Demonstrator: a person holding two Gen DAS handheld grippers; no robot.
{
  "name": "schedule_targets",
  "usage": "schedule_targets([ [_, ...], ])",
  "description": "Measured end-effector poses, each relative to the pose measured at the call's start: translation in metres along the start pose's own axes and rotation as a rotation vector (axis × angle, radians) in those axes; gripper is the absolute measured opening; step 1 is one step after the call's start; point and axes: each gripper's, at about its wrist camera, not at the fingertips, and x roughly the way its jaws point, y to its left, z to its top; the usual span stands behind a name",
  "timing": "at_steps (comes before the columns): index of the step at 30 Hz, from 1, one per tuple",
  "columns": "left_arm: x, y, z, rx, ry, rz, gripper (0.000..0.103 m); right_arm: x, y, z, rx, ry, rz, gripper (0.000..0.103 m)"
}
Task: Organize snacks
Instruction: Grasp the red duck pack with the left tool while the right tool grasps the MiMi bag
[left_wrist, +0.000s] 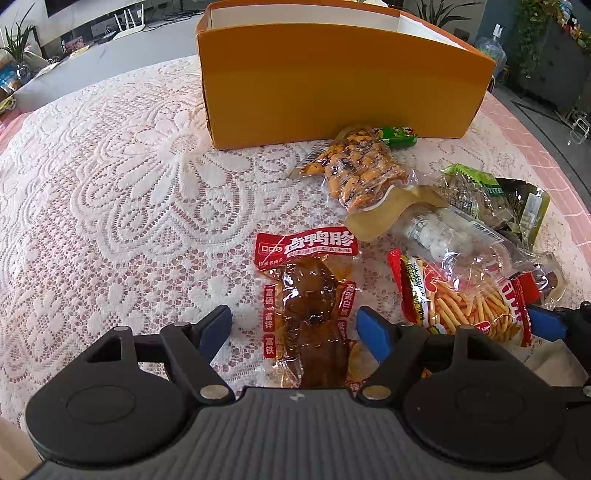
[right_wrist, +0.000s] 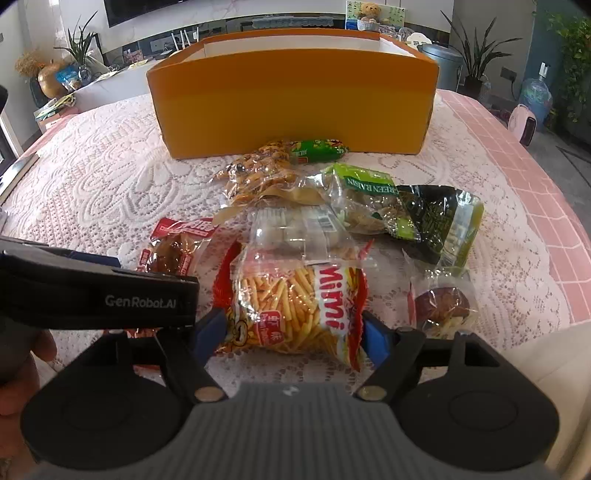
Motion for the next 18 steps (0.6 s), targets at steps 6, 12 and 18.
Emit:
schedule_targets([
  [6,0.001,-0.002,0.001,0.013,-0.011,0.022,0.069,0.002,0.002,0.000,-0.016,-0.005,0.001,0.077],
  [12,-0.008,0.002,-0.001,-0.004,-0.012,0.006,0.066,0.001,0.001,0.000,-0.014,-0.008,0.026,0.069],
  [18,-0.021,0.012,-0.006,-0.051,-0.005,-0.041,0.061,-0.002,0.001,-0.001,-0.015,-0.015,0.036,0.061],
])
